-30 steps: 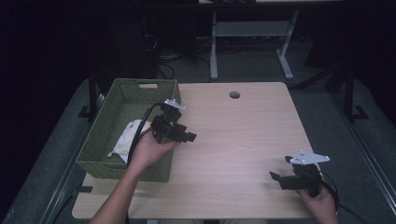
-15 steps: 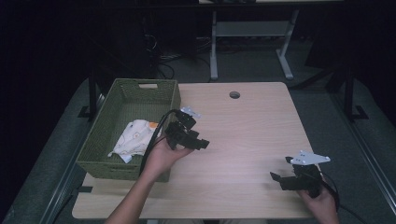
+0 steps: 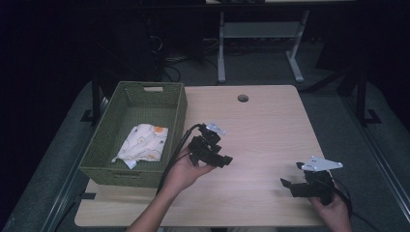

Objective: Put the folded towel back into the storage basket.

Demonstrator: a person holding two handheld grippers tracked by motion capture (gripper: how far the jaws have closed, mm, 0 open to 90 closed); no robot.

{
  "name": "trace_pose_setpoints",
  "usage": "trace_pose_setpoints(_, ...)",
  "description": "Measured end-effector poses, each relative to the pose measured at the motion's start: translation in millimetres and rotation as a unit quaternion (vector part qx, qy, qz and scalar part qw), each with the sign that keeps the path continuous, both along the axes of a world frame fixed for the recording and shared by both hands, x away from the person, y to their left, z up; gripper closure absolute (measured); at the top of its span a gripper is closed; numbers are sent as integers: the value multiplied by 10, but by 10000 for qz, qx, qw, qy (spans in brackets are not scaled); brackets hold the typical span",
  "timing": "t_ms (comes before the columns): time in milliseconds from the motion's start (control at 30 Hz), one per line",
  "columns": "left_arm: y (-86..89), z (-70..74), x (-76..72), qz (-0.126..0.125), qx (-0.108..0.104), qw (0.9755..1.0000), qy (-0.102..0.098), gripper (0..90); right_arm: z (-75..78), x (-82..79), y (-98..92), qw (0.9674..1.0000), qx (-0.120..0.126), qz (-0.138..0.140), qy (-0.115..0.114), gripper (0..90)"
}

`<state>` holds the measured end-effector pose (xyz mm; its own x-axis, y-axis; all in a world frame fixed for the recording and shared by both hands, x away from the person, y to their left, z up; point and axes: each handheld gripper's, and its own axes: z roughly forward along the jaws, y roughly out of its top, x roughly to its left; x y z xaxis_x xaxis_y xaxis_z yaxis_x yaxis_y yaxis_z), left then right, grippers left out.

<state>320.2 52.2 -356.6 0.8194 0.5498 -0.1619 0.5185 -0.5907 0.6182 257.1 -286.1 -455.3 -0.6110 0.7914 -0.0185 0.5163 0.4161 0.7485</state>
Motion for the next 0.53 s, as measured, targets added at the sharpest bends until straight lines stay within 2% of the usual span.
trace_pose_setpoints(100, -66, -63, -46, -37, 44, 10000, -30, 414, 3, -2, -10, 10000, -17, -5, -37, 142)
trace_pose_setpoints(200, -110, -107, -82, -25, -22, 10000, -64, 416, 1, -4, -12, 10000, -15, -17, -21, 142)
trace_pose_setpoints(333, -150, -167, -105, -28, -74, 10000, -42, 410, -1, -6, -12, 10000, -29, -16, -20, 142)
trace_pose_setpoints(533, -201, -270, -162, -106, -27, 9999, 3, 400, -2, -15, -13, 10000, -62, -14, -50, 142)
